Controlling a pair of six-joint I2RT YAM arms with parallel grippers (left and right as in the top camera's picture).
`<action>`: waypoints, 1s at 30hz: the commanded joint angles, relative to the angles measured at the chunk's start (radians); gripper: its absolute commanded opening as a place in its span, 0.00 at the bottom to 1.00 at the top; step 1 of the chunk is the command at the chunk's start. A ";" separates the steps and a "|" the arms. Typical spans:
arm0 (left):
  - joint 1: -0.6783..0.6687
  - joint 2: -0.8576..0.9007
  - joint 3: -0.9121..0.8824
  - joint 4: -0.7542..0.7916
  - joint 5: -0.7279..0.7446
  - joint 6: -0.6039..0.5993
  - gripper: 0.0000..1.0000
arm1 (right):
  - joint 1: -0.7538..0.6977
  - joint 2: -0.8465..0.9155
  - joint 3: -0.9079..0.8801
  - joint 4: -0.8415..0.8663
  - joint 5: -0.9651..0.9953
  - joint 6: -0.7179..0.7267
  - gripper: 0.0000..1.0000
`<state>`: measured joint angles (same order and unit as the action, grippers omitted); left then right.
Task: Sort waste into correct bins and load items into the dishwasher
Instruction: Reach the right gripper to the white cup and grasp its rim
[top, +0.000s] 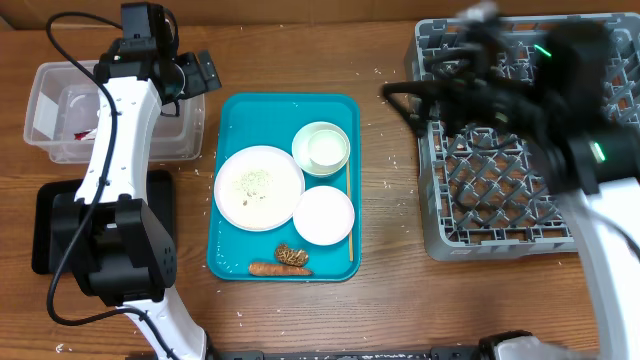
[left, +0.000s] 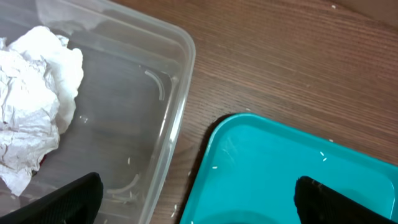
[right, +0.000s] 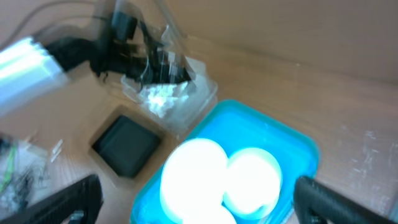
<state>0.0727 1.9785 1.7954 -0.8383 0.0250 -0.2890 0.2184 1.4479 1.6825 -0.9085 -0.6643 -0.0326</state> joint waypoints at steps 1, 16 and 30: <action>-0.001 -0.023 0.001 0.002 -0.003 -0.014 1.00 | 0.154 0.204 0.226 -0.168 0.241 -0.100 1.00; -0.001 -0.023 0.001 0.002 -0.003 -0.014 1.00 | 0.383 0.649 0.314 -0.137 0.437 -0.010 1.00; -0.001 -0.023 0.001 0.001 -0.003 -0.014 1.00 | 0.468 0.724 0.279 -0.139 0.675 0.319 0.77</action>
<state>0.0727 1.9785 1.7950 -0.8379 0.0250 -0.2890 0.6666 2.1723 1.9652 -1.0576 -0.0425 0.1791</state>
